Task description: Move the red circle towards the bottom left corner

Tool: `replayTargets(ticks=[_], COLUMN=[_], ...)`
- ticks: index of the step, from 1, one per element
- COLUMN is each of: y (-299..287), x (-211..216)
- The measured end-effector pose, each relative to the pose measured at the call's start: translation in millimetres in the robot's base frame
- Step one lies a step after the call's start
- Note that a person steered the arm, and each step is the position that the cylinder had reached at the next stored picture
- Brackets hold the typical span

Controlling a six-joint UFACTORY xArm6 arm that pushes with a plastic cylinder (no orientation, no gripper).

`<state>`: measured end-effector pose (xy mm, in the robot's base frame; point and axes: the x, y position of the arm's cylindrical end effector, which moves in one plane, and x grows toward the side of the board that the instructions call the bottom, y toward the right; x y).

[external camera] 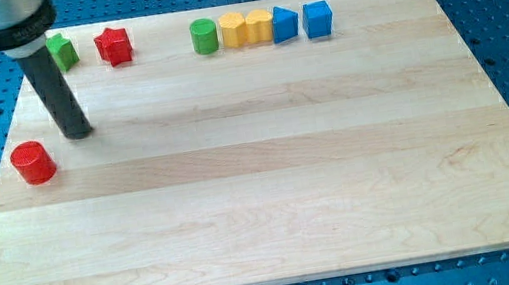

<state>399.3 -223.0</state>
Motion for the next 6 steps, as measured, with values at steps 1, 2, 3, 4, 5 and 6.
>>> replayTargets(ticks=[1, 2, 3, 4, 5, 6], y=[-20, -10, -2, -22, -8, 25], x=[53, 85, 60, -1, -61, -92])
